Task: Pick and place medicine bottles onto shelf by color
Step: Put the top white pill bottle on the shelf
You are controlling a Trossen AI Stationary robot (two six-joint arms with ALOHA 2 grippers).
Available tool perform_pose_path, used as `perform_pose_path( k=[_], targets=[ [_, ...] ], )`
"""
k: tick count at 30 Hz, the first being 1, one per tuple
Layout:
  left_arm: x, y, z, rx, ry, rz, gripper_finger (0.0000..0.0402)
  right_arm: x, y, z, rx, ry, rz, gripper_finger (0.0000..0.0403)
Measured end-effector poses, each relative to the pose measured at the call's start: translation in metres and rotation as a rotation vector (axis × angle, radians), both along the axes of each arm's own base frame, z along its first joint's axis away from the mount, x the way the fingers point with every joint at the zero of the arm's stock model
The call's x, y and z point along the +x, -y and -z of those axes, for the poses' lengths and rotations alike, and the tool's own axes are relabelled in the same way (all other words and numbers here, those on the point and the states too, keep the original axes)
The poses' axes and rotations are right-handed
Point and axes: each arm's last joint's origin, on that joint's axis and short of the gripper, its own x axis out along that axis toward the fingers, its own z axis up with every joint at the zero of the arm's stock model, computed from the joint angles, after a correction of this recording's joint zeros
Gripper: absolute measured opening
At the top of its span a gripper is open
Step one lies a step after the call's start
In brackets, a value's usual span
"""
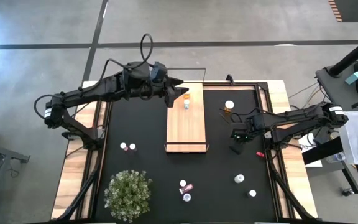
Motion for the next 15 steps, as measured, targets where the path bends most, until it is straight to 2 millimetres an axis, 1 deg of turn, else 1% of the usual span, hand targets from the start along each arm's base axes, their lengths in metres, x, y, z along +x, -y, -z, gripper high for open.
perform_pose_path(
  k=[9,12,15],
  targets=[
    [0.0015,-0.0003,0.0063,-0.005,-0.021,0.0,0.024,0.004,0.0,-0.0005,-0.001,0.041,-0.023,0.0127],
    [0.0015,-0.0003,0.0064,-0.005,-0.021,0.0,0.024,0.004,-0.0001,-0.0005,0.0,0.041,-0.023,0.0121],
    [0.0016,-0.0003,0.0066,-0.005,-0.022,0.0,0.024,0.0037,-0.0003,-0.0019,0.01,0.039,-0.024,0.0126]
  ],
)
